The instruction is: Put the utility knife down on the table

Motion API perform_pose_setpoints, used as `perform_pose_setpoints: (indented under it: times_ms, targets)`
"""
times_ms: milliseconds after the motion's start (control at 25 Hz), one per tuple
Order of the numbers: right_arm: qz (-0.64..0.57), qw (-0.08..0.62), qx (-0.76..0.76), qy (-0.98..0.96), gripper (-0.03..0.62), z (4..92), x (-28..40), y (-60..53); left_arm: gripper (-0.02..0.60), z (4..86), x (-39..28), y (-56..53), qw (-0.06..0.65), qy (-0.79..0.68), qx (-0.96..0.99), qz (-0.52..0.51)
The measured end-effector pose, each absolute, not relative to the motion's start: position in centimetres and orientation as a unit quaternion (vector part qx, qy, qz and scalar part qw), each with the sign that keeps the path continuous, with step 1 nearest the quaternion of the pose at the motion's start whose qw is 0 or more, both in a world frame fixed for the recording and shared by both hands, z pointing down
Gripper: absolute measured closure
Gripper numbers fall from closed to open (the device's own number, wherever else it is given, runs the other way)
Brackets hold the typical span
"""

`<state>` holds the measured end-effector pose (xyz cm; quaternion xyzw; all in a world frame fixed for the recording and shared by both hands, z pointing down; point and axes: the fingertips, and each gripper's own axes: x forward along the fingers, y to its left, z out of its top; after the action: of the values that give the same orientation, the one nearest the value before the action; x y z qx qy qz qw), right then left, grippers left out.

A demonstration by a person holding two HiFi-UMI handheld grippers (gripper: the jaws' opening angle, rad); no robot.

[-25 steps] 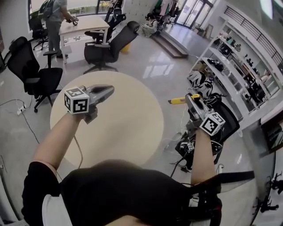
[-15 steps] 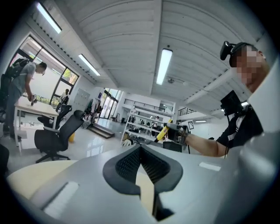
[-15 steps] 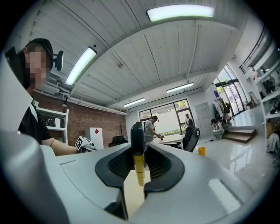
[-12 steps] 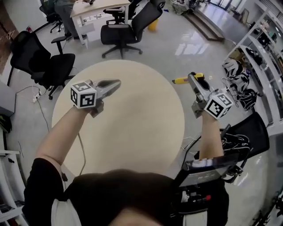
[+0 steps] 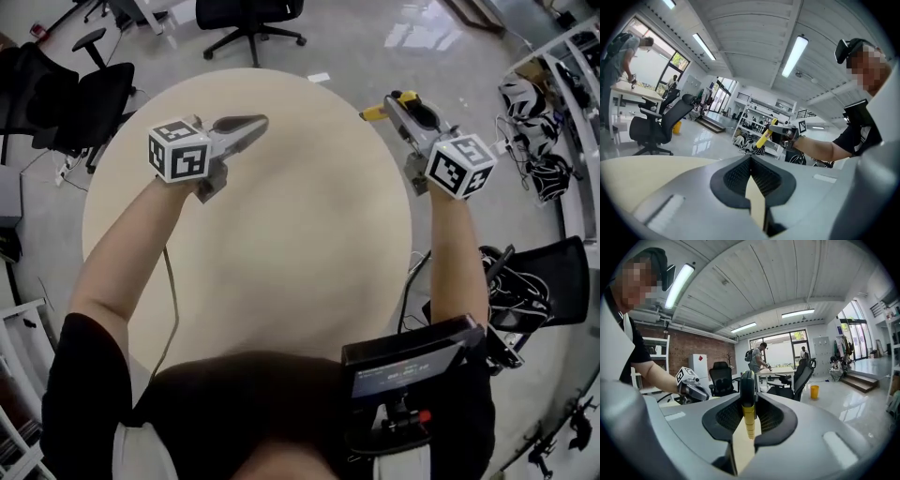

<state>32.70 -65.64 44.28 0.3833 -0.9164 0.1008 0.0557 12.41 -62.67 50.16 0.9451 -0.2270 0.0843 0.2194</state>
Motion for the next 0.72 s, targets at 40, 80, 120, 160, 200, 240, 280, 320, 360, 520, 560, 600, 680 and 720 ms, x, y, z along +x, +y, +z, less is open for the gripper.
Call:
perform_pose_setpoints:
  times_ms: [40,80,120,160,200,240,280,320,360,520,560,600,680,720]
  targets:
    - [0.102,0.067,0.384,-0.915,0.508,45.7,32.2,-66.7,0.581,51.0,12.6,-63.6,0.226,-0.224,0.945,0.082]
    - [0.103,0.077,0.385,-0.914,0.508,47.0,31.7,-67.7,0.581,51.9,12.7,-64.5,0.234,-0.220,0.944,0.080]
    - [0.105,0.085,0.387,-0.912,0.508,48.2,31.2,-68.6,0.581,52.8,12.8,-65.3,0.240,-0.218,0.943,0.080]
    - [0.105,0.093,0.388,-0.911,0.508,49.3,30.6,-69.5,0.581,53.6,12.8,-66.1,0.245,-0.215,0.942,0.080]
    - [0.103,0.101,0.388,-0.910,0.508,50.3,30.1,-70.3,0.581,54.3,12.8,-66.8,0.248,-0.214,0.941,0.081]
    - [0.099,0.108,0.389,-0.910,0.508,51.2,29.6,-71.0,0.581,55.0,12.9,-67.5,0.249,-0.212,0.941,0.081]
    - [0.094,0.114,0.390,-0.909,0.508,52.0,29.3,-71.7,0.581,55.5,13.2,-68.1,0.249,-0.211,0.942,0.081]
    - [0.090,0.119,0.391,-0.908,0.508,52.7,29.1,-72.3,0.581,56.0,13.5,-68.5,0.248,-0.209,0.942,0.081]
    - [0.085,0.123,0.392,-0.908,0.508,53.3,28.9,-72.8,0.581,56.5,13.8,-68.9,0.247,-0.207,0.943,0.081]
    - [0.056,0.146,0.395,-0.905,0.508,55.4,28.0,-74.2,0.581,58.2,15.0,-70.0,0.248,-0.199,0.945,0.078]
    - [0.043,0.156,0.395,-0.904,0.508,55.9,27.8,-74.5,0.581,58.6,15.4,-70.3,0.249,-0.197,0.945,0.078]
    - [0.027,0.166,0.394,-0.903,0.508,56.2,27.6,-74.8,0.581,58.9,15.8,-70.6,0.248,-0.195,0.946,0.078]
    - [-0.013,0.192,0.391,-0.900,0.508,56.8,26.6,-75.2,0.581,59.2,16.4,-70.9,0.244,-0.190,0.948,0.077]
    - [-0.037,0.207,0.388,-0.897,0.508,57.0,25.9,-75.2,0.581,59.3,16.5,-70.9,0.243,-0.187,0.949,0.077]
